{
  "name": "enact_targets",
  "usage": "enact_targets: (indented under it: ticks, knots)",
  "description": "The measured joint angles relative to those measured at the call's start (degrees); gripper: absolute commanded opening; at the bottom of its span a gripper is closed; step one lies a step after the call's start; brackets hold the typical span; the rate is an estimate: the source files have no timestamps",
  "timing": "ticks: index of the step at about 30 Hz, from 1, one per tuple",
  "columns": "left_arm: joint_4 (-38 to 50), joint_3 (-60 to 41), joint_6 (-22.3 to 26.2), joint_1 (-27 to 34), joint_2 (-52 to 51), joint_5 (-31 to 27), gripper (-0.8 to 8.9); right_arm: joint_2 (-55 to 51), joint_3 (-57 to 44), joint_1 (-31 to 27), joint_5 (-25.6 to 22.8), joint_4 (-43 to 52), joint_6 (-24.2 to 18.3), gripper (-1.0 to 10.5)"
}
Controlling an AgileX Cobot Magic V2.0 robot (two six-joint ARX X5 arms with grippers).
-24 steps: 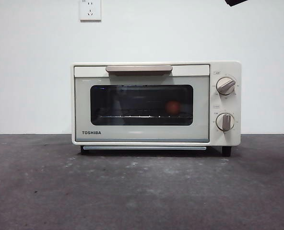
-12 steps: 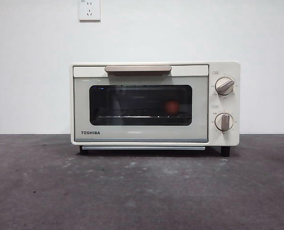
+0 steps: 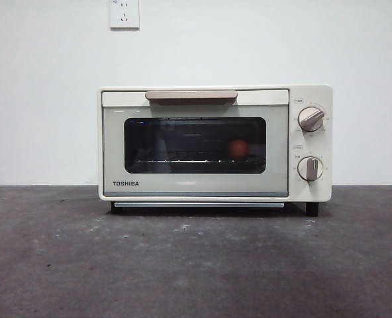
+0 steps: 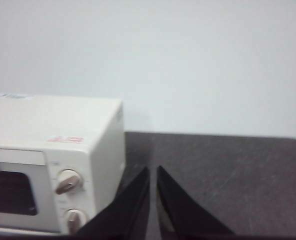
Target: Eggoven
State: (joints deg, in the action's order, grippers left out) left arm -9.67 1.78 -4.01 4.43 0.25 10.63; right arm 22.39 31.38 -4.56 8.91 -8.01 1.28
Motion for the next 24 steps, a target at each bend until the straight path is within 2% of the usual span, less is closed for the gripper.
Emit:
enact_targets:
  ticks: [4, 8, 13, 19, 24]
  knots:
    - [0.0, 0.0, 0.0, 0.0, 0.0, 0.0, 0.08, -6.2, -11.0, -0.4, -0.4, 8.3, -0.2, 0.0]
    - [0.0, 0.0, 0.0, 0.0, 0.0, 0.0, 0.08, -11.6, -19.7, -0.4, -1.3, 12.5, -0.4, 0.0]
    - [0.0, 0.0, 0.0, 0.0, 0.0, 0.0, 0.08, -16.7, -26.8, -0.4, -1.4, 12.6, -0.4, 0.0]
    - [0.0, 0.0, 0.0, 0.0, 0.0, 0.0, 0.08, -20.5, -30.0, -0.4, -1.4, 12.5, -0.4, 0.0]
    - [0.0, 0.0, 0.0, 0.0, 0.0, 0.0, 0.08, -22.0, -30.5, 0.4, -1.4, 5.7, -0.4, 0.0]
